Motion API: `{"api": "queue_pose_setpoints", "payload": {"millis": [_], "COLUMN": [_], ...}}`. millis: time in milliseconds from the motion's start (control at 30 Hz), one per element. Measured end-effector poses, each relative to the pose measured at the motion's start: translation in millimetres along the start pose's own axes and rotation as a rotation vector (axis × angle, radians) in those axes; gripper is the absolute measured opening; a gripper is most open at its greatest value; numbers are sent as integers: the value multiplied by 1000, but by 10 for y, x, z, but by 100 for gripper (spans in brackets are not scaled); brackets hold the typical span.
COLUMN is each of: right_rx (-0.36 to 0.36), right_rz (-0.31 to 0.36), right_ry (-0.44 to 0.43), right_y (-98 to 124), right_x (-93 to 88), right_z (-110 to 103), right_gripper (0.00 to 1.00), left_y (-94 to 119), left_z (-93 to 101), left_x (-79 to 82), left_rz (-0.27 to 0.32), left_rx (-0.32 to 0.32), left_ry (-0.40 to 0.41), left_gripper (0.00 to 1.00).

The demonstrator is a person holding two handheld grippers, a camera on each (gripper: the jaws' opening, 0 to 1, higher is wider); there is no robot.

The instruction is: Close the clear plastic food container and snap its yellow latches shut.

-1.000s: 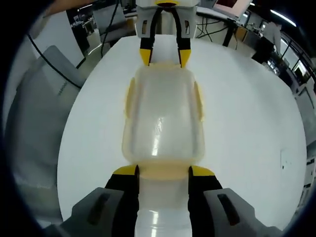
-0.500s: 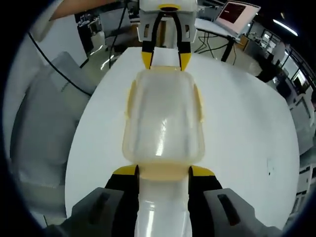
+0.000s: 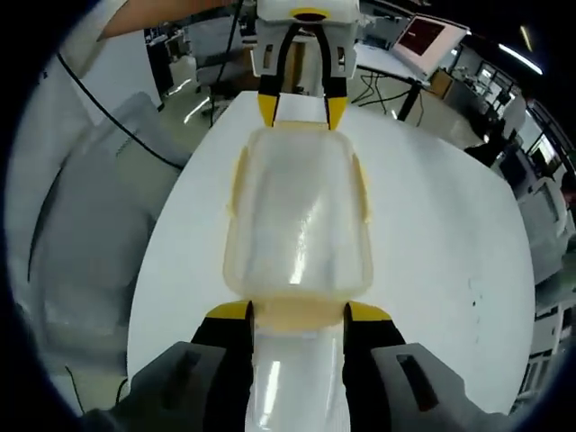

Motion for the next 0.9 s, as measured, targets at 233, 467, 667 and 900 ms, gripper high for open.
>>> {"api": "queue_pose_setpoints", "payload": {"millis": [233, 467, 667, 900], "right_rx": [-13, -24, -26, -33], "right_rz": [-19, -36, -50, -60], "right_ry": [-13, -33, -46, -55], "right_y": [194, 378, 477, 578], "right_x": [-297, -628, -860, -1133], "right_z": [3, -4, -16, -7], "right_gripper": [35, 35, 35, 35], "left_y": [-97, -218, -321, -461], "left_z": [-50, -86, -96, -141], "left_x": [352, 686, 917, 1184], "left_rz": [5, 20, 22, 15], "left_rx": [-4, -9, -17, -24], "left_ry": [-31, -55, -68, -78], "left_gripper": [33, 33, 33, 33]}}
Point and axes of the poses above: the point that each gripper's makers call its tool centre point, and the gripper's own axes: y roughly backward along the fingers, z roughly to its right, x roughly out of its top, the point moved 4 cm from there along y, roughly backward along the fingers, and after that the axes turned 13 degrees about -x, right-handed, at the moved point
